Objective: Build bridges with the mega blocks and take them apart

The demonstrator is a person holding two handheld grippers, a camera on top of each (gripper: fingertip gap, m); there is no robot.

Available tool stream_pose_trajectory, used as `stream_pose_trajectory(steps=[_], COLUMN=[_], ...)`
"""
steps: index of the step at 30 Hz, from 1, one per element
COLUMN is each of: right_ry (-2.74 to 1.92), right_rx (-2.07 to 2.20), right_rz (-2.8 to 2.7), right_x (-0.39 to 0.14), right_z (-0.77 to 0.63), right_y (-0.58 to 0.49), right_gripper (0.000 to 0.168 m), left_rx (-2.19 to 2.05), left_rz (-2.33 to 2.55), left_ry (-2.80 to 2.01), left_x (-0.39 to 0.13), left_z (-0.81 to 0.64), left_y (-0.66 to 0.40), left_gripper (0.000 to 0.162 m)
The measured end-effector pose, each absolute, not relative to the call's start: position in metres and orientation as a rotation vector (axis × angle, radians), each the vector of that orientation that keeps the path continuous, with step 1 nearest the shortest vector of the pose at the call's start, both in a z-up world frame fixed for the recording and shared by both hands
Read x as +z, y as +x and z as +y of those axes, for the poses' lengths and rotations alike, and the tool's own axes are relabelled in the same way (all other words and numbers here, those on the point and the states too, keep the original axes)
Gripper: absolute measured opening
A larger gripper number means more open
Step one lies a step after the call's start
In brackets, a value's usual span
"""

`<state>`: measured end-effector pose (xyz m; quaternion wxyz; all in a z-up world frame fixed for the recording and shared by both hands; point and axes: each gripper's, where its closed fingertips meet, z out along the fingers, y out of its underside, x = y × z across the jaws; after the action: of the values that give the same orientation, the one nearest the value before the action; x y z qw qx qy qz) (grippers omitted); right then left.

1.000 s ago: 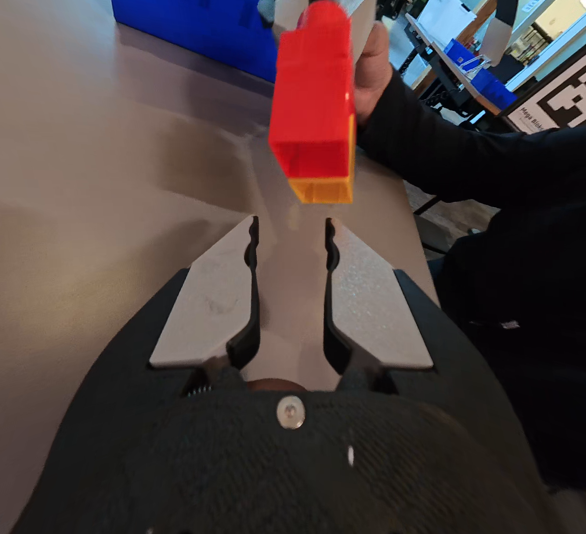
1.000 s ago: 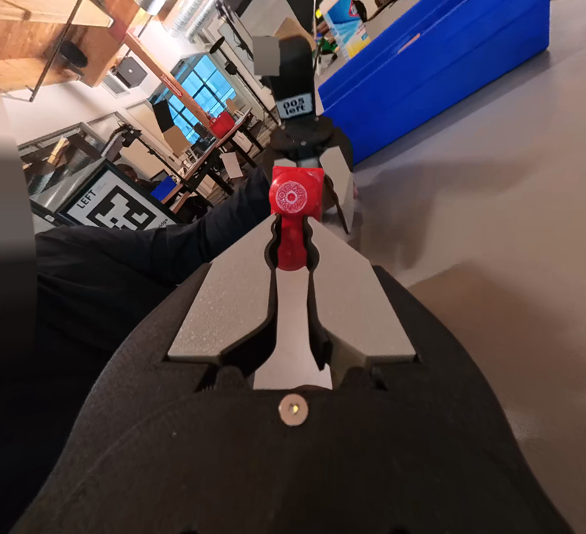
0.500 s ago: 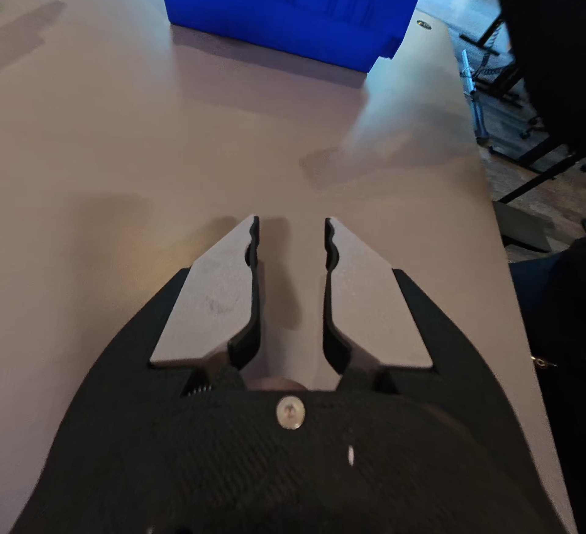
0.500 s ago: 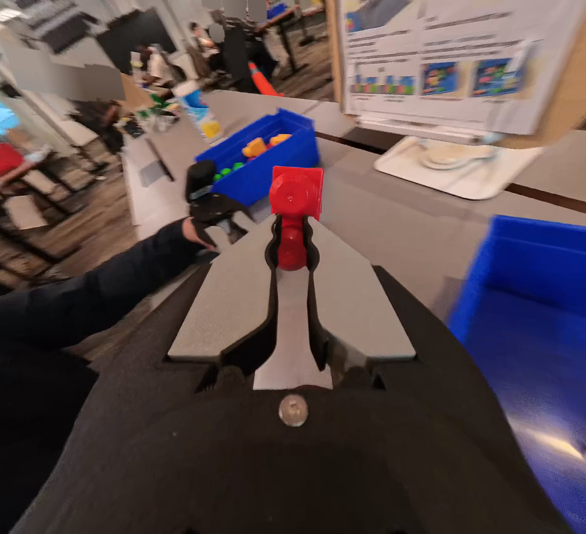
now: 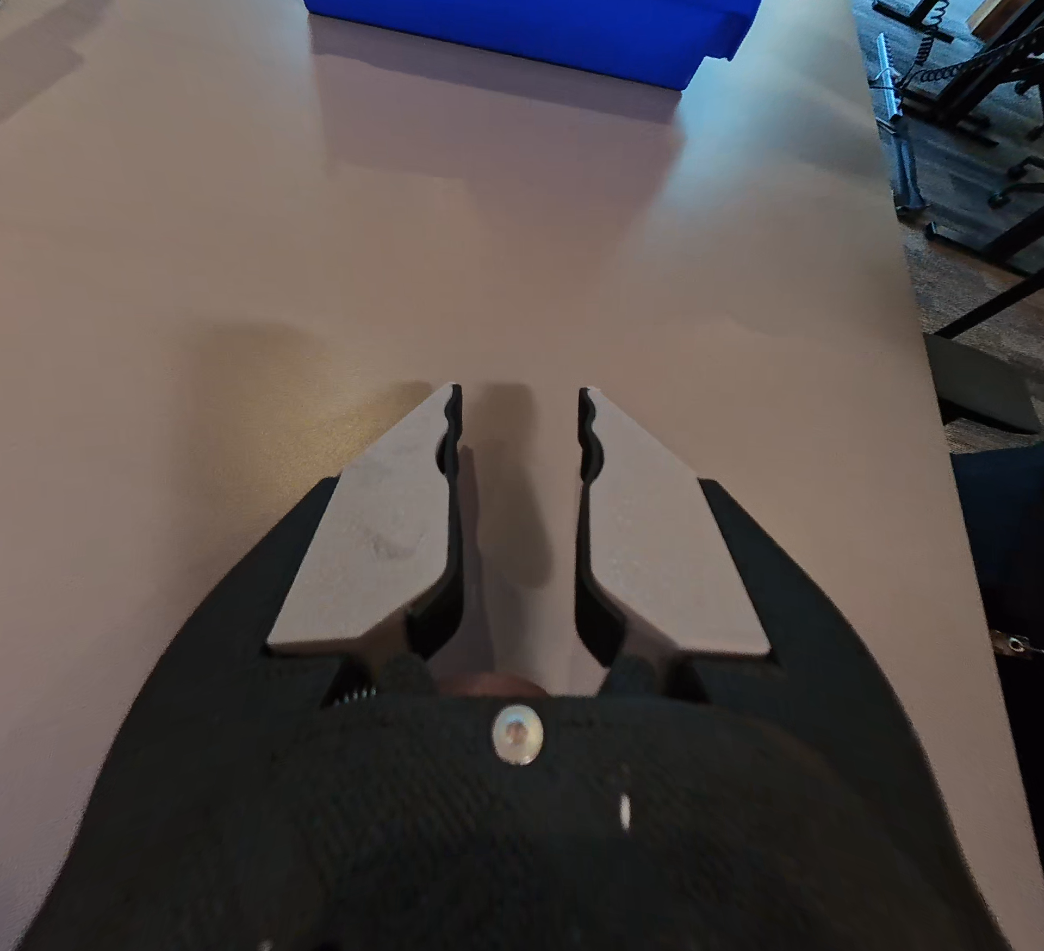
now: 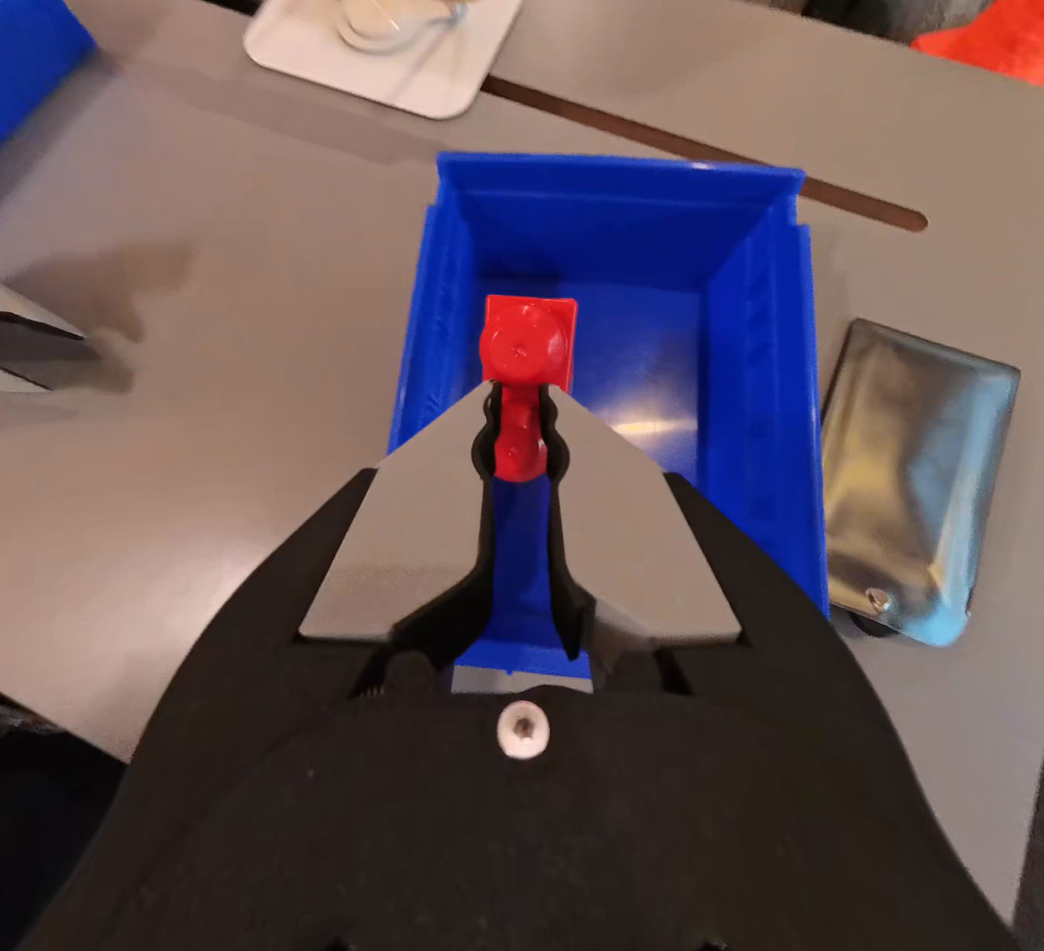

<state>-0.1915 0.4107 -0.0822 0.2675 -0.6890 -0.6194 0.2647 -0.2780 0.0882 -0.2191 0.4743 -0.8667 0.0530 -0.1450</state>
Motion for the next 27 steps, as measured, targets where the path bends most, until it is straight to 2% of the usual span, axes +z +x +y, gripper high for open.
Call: stream_pose_trajectory(steps=[9, 27], right_ry=[-1.995, -2.019], right_rx=[0.508, 0.426], right_rz=[-1.762, -1.799], right_x=[-0.121, -0.131], right_z=[0.431, 0.436], right_y=[-0.211, -0.22], right_gripper=[0.011, 0.011], left_rx=[-0.356, -0.352], left_rz=[0.134, 0.144], left_ry=[-2.131, -2.152], left_x=[-0.221, -0.224], left_z=[0.088, 0.088], left_y=[-0.277, -0.276], left_gripper=[0.039, 0.039])
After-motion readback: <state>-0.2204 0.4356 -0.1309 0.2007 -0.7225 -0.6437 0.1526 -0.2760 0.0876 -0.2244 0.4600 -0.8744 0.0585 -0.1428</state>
